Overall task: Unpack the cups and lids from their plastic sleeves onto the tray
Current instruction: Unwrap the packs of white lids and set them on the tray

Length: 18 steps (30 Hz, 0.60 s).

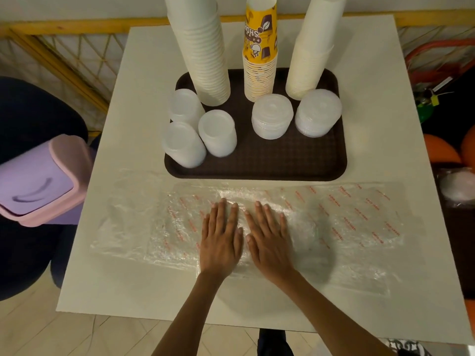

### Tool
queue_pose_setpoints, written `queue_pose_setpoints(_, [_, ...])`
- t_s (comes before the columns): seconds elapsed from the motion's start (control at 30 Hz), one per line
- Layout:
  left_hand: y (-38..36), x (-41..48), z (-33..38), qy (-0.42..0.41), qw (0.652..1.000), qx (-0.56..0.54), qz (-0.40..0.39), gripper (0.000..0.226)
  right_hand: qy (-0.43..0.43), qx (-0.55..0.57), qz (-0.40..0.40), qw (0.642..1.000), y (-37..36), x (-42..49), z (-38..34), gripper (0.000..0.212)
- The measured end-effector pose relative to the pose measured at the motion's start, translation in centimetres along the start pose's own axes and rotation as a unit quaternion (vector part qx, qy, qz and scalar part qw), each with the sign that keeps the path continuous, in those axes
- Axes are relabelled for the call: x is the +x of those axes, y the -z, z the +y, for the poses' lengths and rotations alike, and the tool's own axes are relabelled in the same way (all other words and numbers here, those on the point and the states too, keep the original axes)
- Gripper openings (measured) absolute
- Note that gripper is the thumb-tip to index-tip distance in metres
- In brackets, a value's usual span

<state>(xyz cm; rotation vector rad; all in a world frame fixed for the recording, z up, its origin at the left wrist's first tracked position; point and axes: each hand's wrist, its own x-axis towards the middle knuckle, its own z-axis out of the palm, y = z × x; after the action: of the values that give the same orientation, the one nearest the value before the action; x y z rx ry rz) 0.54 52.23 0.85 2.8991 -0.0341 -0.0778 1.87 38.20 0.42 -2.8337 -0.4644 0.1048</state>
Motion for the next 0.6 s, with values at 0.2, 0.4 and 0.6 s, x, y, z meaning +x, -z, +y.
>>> queue_pose_setpoints(0.2, [0.3, 0.0, 0.0, 0.005, 1.000, 0.007, -0.012, 0.059, -0.021, -0.022, -0.009, 1.000, 1.0, -1.0, 3.6, 0.061])
queue_pose_setpoints(0.4, [1.0, 0.1, 0.5, 0.009, 0.999, 0.013, -0.033, 0.062, -0.082, -0.048, 0.028, 0.995, 1.9, -1.7, 6.4, 0.071])
queue_pose_setpoints(0.6, [2.1, 0.6, 1.3, 0.026, 0.997, 0.009, -0.071, 0.063, -0.083, -0.013, 0.005, 0.996, 3.0, -1.4, 6.3, 0.065])
